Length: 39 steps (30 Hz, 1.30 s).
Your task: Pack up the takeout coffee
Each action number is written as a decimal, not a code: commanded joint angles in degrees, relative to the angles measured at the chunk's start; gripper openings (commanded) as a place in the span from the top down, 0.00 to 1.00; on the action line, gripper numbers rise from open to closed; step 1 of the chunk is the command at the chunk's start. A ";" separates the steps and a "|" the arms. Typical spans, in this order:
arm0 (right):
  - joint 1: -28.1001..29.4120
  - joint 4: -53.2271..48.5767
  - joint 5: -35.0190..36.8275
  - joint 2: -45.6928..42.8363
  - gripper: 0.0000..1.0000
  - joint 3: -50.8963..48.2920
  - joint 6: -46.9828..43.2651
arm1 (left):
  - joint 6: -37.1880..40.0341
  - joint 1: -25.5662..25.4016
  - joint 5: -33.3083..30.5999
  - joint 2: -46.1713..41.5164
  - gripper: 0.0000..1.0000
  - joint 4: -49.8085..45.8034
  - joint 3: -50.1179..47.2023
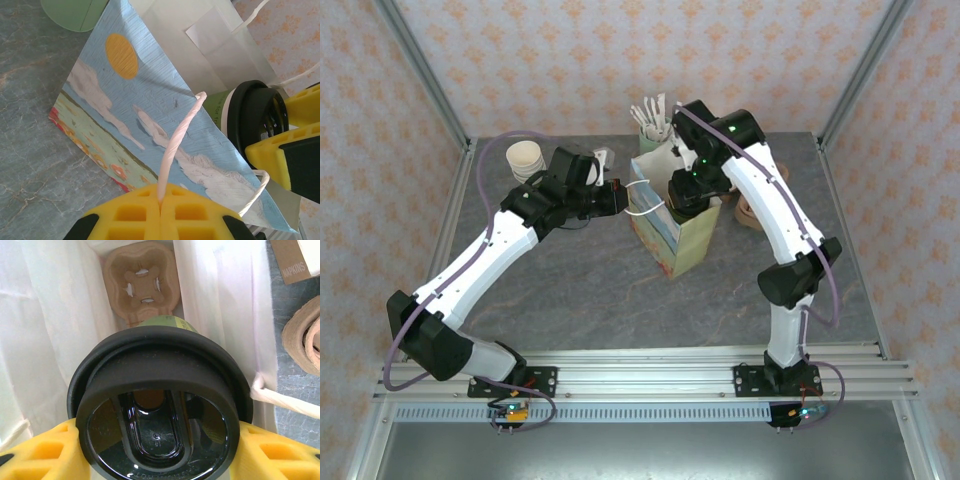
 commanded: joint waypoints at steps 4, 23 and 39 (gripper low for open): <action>0.60 -2.20 2.73 1.02 0.52 -0.26 -1.62 | 1.89 -0.30 -0.75 -0.78 1.00 -1.88 0.57; 0.64 -1.73 -0.07 -0.58 0.54 -3.09 -2.46 | 3.89 -0.36 -2.56 -0.72 1.00 -1.01 -1.16; 0.84 -2.16 1.43 4.28 0.55 0.64 -2.34 | 4.54 -0.30 -2.28 -0.85 1.00 0.35 -1.97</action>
